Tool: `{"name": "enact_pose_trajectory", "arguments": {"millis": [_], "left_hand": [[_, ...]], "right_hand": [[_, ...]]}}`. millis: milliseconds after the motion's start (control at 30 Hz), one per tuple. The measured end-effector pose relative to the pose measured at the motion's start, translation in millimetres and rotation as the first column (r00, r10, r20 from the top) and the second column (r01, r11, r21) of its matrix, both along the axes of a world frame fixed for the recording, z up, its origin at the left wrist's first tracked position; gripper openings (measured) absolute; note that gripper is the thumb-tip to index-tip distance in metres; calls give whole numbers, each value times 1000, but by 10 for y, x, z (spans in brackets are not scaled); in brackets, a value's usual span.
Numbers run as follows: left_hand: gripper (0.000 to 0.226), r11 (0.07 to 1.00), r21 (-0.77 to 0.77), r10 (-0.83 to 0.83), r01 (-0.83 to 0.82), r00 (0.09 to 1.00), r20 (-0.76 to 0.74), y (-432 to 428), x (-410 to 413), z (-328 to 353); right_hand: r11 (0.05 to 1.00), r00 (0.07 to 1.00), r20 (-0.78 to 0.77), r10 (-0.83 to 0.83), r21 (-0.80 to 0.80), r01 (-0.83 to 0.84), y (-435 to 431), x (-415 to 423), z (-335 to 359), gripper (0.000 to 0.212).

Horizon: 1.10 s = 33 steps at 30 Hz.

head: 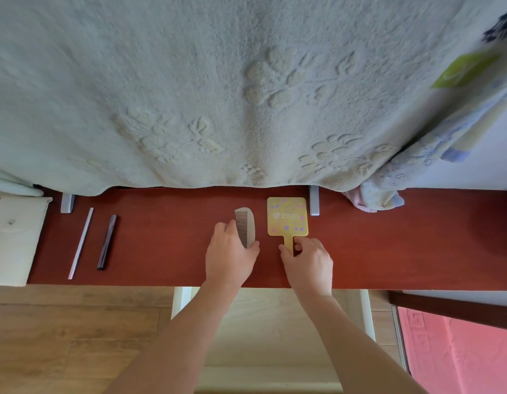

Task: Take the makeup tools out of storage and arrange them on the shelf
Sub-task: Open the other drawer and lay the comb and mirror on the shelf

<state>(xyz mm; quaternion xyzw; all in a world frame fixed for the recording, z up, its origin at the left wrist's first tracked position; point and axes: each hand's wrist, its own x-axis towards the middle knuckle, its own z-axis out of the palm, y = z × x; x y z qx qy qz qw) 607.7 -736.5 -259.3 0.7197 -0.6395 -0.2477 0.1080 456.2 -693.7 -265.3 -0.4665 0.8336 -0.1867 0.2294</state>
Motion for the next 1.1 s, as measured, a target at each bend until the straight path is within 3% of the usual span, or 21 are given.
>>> {"name": "enact_pose_trajectory", "arguments": {"millis": [233,600,833,1100], "left_hand": [[75,999,-44,14,-16,999,-37,182,164,95],[73,975,-173,-184,140,943,-275,914,460,213],[97,975,5,-204,223,899,-387,1435,697,174],[99,954,74,-262,290,929,-261,1967,825,-4]], "right_hand": [[997,998,57,18,-82,-13,154,15,137,35],[987,991,68,119,-116,-111,805,144,401,58],[979,976,78,202,-42,-199,1322,158,386,74],[963,964,49,262,54,-265,1886,-30,94,66]]}}
